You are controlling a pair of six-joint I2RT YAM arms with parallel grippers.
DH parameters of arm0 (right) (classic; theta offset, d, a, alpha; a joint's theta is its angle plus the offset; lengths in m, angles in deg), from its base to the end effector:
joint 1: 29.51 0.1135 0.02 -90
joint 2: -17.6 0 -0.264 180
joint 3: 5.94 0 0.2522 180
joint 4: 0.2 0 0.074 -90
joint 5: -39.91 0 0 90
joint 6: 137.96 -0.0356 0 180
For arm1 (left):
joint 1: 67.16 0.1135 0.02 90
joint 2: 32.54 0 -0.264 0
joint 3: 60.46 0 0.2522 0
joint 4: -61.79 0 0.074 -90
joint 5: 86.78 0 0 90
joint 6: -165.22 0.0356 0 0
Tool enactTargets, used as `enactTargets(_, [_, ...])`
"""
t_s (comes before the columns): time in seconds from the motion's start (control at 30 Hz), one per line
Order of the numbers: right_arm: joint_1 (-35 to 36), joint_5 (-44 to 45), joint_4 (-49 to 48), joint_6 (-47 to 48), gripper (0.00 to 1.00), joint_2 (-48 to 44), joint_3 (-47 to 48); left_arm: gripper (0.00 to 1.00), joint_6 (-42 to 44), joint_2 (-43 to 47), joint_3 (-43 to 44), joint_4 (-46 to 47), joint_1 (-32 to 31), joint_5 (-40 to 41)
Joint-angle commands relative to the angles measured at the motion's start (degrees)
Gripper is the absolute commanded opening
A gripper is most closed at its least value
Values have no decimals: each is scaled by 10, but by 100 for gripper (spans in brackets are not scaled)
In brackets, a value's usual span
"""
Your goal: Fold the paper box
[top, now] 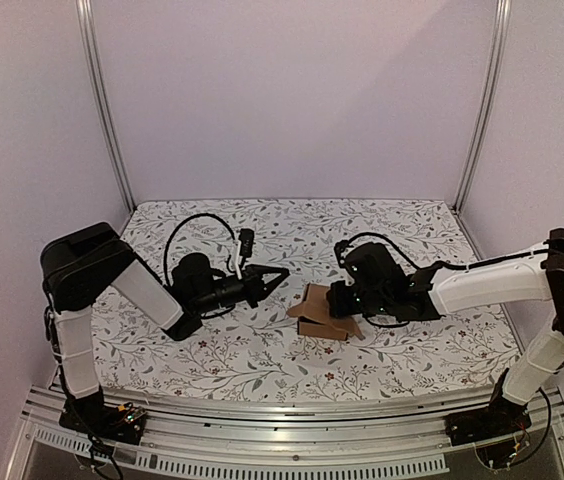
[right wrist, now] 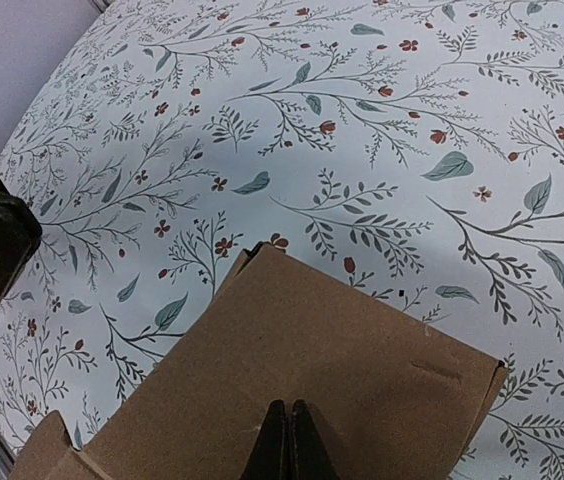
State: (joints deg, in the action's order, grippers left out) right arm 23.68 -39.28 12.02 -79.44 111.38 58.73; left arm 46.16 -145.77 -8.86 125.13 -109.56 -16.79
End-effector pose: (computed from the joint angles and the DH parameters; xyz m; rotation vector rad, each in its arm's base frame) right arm 0.2088 0.2679 0.1823 -0.3419 2.3142 0.5484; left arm 0.2513 -0.2459 0.1374 0.4915 1.6104 -1.2339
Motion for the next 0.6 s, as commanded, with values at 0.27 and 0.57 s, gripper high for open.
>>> enactTargets(0.27, [1,-3,77,10,0,-3,-26,0,-103,-25,76,-251,21,-166])
enactTargets(0.57, [1,-2,77,11,0,-3,-25,0,-72,6,87,-379,20,-170])
